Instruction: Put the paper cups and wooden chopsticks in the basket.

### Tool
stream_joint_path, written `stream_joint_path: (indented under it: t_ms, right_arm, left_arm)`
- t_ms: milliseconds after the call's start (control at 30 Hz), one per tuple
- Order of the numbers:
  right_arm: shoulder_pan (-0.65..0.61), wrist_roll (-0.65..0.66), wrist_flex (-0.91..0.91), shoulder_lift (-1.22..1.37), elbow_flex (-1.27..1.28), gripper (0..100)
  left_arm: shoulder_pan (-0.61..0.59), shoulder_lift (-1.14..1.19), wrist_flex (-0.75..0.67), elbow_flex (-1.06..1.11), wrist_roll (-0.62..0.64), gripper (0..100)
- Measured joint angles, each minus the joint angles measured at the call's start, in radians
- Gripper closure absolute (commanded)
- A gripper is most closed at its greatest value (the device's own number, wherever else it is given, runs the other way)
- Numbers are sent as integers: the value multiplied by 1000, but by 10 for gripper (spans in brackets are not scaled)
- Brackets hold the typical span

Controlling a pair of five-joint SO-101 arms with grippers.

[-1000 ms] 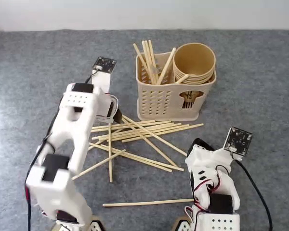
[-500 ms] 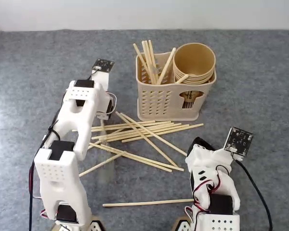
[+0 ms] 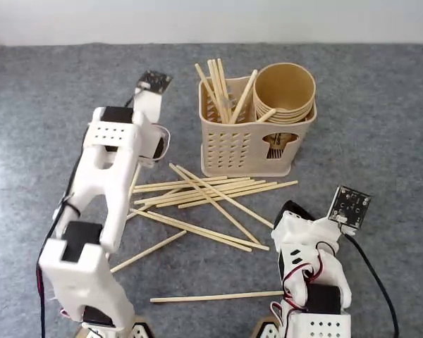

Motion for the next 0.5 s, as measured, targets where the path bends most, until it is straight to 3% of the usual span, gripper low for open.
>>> stream_joint_path:
  t_ms: [500]
  right_arm:
    - [0,0,2,0,0,991]
  left_arm:
    - [0,-416,17,-86,-2,987]
